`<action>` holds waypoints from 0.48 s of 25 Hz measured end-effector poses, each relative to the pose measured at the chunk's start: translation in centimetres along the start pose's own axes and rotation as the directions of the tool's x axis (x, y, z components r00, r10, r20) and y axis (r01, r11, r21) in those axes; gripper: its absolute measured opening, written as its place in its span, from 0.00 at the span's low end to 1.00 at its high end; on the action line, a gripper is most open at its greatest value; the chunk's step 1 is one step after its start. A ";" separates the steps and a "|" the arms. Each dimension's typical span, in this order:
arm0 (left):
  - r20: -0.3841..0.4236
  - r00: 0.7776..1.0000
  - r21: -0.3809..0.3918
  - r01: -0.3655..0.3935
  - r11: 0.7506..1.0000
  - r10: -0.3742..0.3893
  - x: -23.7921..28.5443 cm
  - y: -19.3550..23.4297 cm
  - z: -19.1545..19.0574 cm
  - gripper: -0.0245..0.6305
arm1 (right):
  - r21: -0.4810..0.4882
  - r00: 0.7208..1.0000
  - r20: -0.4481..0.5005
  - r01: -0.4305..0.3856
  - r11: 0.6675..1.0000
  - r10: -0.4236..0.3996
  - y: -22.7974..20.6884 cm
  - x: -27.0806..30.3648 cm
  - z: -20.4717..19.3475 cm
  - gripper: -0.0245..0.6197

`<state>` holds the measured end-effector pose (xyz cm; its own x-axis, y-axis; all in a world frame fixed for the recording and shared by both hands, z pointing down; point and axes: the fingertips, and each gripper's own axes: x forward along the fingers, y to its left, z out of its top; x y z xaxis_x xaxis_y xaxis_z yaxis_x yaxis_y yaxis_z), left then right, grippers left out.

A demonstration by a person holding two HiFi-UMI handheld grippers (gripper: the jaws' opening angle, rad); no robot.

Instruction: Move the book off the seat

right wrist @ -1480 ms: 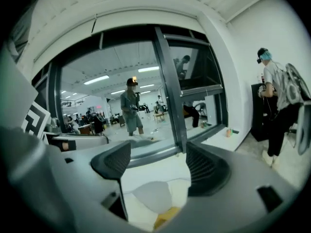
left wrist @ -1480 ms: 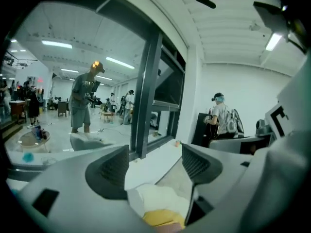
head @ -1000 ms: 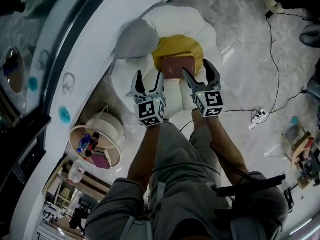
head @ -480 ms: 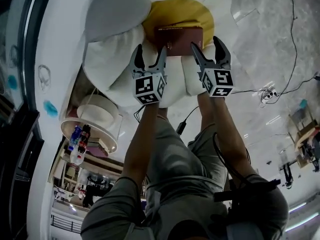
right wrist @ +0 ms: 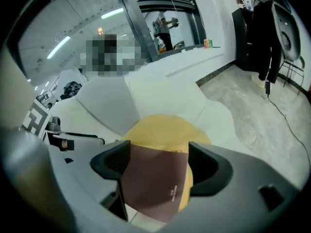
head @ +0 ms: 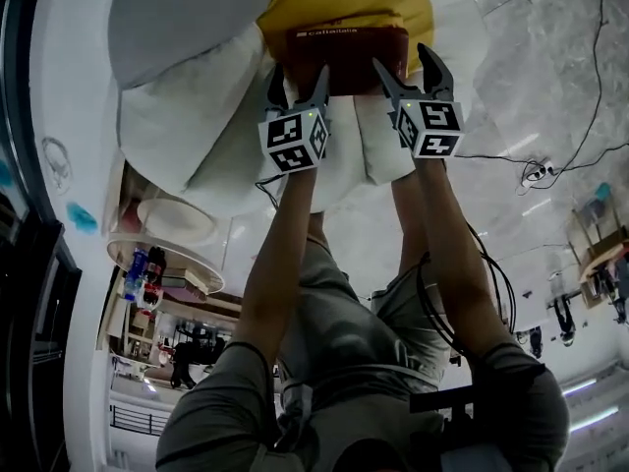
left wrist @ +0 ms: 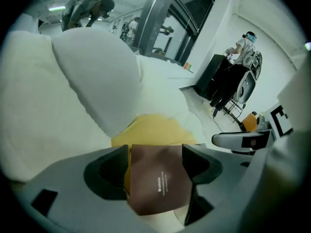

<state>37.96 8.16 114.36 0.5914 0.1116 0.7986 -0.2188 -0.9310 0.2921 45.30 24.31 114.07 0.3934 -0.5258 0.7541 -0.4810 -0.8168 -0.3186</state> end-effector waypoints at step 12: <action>-0.119 0.993 -0.078 0.000 0.997 -0.010 6.0 3.2 -4.7 0.59 | 0.041 0.980 -0.196 -0.026 0.999 0.033 -1.3 4.5 -7.5 0.61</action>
<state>37.14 7.51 122.60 0.4969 0.1610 0.8527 -0.2787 -0.9010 0.3325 41.79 24.78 122.14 0.2158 -0.4959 0.8412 -0.4584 -0.8121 -0.3611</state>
